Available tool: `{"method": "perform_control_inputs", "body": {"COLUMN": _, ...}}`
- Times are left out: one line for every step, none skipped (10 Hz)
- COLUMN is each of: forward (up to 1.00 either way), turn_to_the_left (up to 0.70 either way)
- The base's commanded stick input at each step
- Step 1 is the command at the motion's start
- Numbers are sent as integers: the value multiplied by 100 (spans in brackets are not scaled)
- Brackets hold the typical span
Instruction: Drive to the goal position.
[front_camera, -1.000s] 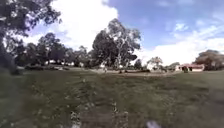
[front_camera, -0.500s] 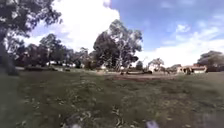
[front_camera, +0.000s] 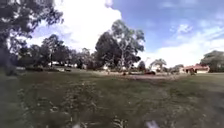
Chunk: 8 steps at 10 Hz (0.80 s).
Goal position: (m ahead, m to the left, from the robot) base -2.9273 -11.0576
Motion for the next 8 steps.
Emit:
{"method": "perform_control_inputs", "body": {"forward": 70, "turn_to_the_left": 0}}
{"method": "perform_control_inputs", "body": {"forward": 70, "turn_to_the_left": 0}}
{"method": "perform_control_inputs", "body": {"forward": 70, "turn_to_the_left": 0}}
{"method": "perform_control_inputs", "body": {"forward": 70, "turn_to_the_left": 0}}
{"method": "perform_control_inputs", "body": {"forward": 70, "turn_to_the_left": 0}}
{"method": "perform_control_inputs", "body": {"forward": 70, "turn_to_the_left": 0}}
{"method": "perform_control_inputs", "body": {"forward": 70, "turn_to_the_left": 0}}
{"method": "perform_control_inputs", "body": {"forward": 70, "turn_to_the_left": 0}}
